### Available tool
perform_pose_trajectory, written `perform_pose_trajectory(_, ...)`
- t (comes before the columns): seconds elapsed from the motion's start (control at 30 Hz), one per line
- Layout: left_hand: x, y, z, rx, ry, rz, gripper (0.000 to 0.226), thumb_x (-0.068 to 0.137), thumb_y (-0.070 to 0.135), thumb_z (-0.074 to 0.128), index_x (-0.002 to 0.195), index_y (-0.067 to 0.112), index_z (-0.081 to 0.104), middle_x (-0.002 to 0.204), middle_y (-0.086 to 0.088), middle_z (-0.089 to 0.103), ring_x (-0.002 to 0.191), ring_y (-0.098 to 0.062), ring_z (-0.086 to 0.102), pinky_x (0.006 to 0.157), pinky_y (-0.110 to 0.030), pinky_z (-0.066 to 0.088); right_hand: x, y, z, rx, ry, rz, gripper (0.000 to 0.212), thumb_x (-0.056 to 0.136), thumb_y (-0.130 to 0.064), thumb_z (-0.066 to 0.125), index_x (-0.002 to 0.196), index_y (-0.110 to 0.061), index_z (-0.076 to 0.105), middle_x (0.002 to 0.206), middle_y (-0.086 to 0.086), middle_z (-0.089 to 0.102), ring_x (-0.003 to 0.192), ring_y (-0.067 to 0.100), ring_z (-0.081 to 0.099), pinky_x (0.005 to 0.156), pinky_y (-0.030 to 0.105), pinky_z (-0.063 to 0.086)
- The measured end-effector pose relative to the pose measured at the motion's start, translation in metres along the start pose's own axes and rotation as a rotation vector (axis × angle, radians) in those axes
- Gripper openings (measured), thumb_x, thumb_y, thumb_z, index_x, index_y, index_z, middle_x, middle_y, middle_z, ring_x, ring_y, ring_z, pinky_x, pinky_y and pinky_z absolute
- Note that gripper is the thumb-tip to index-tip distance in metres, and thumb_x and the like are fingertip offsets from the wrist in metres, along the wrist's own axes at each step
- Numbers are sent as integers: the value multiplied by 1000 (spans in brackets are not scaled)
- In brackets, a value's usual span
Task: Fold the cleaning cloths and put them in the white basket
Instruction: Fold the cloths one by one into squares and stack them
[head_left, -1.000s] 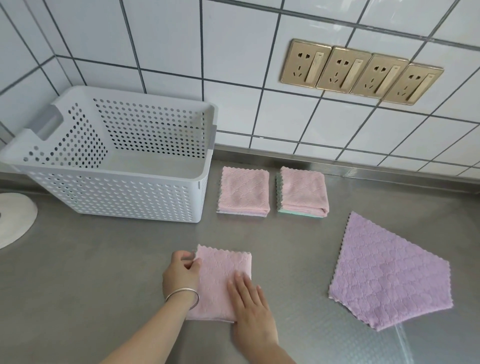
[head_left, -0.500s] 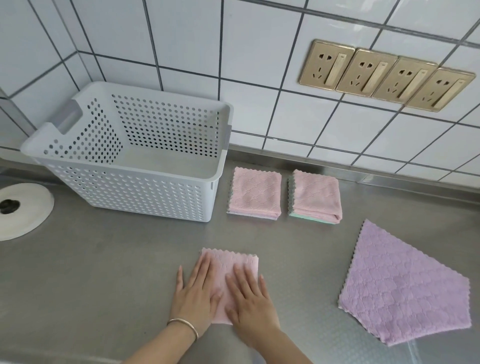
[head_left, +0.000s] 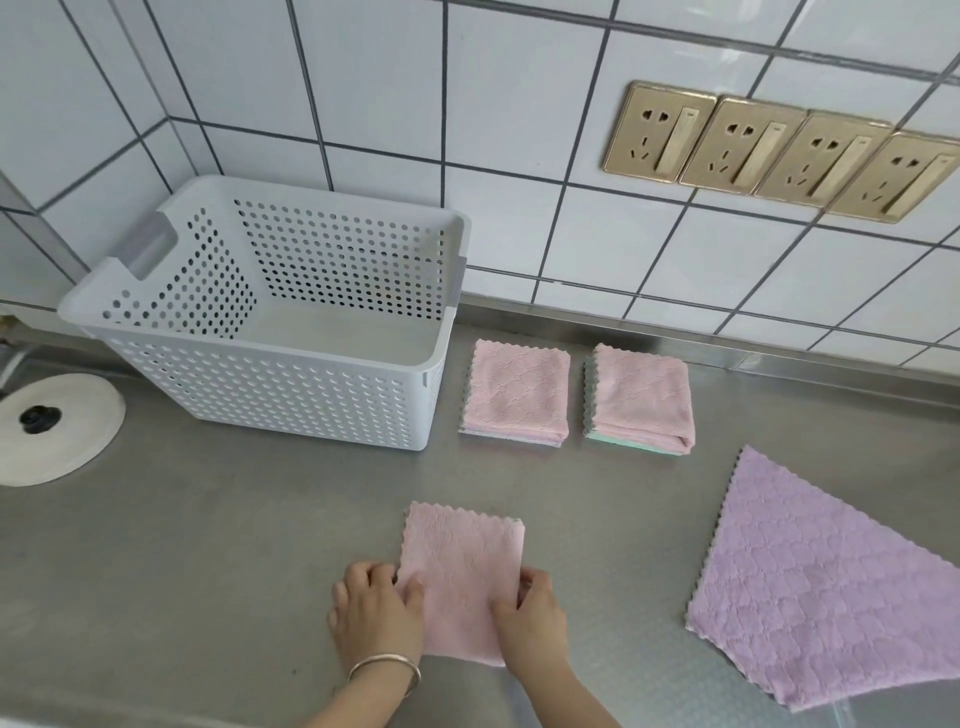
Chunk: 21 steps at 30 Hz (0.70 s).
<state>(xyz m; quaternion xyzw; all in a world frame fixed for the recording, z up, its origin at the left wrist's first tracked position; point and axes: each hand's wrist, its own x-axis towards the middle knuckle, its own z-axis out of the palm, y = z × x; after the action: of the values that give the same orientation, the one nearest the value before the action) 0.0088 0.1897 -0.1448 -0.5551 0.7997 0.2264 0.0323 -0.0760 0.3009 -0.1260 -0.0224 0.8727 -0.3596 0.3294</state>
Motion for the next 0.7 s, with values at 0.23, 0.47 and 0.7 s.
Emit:
perform_pose_trajectory(0.23, -7, 60, -39, -675, -77, -48, 18, 89, 21, 55, 101, 12, 46, 94, -10, 57, 91, -31, 55, 70, -28, 33, 5, -28, -41, 217, 86, -155, 23, 89, -9, 53, 103, -25, 43, 88, -15, 53, 79, 4, 53, 58, 12, 37)
perform_pose_trajectory(0.47, 54, 147, -59, -653, 41, 432, 43, 92, 10, 46, 131, 29, 46, 119, 17, 50, 108, -3, 48, 89, -16, 34, 82, -95, -93, 341, 260, -288, 26, 89, -18, 57, 110, -23, 44, 93, -12, 50, 87, 14, 53, 70, 23, 39)
perform_pose_trajectory(0.7, 128, 189, -39, -367, 17, 435, 39, 96, 14, 40, 133, 24, 47, 123, -7, 51, 102, -26, 56, 87, -29, 42, 149, -125, -91, 348, 319, -205, 34, 88, -20, 58, 119, -16, 45, 90, -2, 55, 81, 16, 55, 73, 27, 40)
